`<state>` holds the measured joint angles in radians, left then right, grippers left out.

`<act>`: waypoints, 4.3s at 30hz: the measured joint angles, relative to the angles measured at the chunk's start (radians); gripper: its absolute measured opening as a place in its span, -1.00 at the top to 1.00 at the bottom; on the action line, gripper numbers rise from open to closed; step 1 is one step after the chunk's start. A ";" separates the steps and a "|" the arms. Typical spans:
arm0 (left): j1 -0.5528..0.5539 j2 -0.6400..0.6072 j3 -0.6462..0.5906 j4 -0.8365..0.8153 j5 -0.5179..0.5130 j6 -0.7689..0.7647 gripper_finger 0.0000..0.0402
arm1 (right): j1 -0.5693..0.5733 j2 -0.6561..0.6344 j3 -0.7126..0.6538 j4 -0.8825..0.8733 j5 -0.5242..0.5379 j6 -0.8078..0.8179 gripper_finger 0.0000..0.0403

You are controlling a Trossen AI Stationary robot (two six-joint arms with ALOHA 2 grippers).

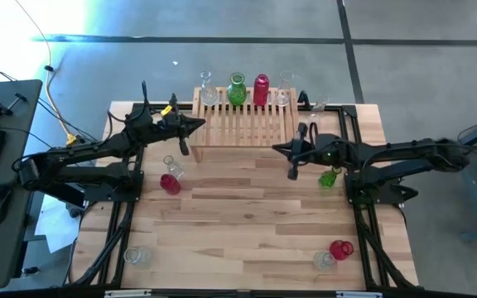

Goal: Sort vases onto shelf
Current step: Put the transparent vase on the shelf aligned with the other transparent vase

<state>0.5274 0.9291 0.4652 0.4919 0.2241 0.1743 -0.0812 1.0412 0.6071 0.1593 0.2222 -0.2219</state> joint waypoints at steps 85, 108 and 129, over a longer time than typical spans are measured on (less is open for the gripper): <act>0.003 -0.155 -0.208 0.234 0.079 0.120 1.00 | -0.252 -0.179 -0.002 -0.646 0.548 0.592 0.27; 0.003 -0.155 -0.187 0.257 0.079 0.179 1.00 | -0.799 0.028 -0.001 -0.333 0.173 0.616 -0.51; 0.003 -0.155 -0.187 0.254 0.080 0.178 1.00 | -0.837 0.296 -0.001 -0.147 0.239 0.642 -0.43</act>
<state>0.5308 0.7738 0.2783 0.7456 0.3038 0.3523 -0.9180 1.3371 0.6064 0.0119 0.4611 0.4206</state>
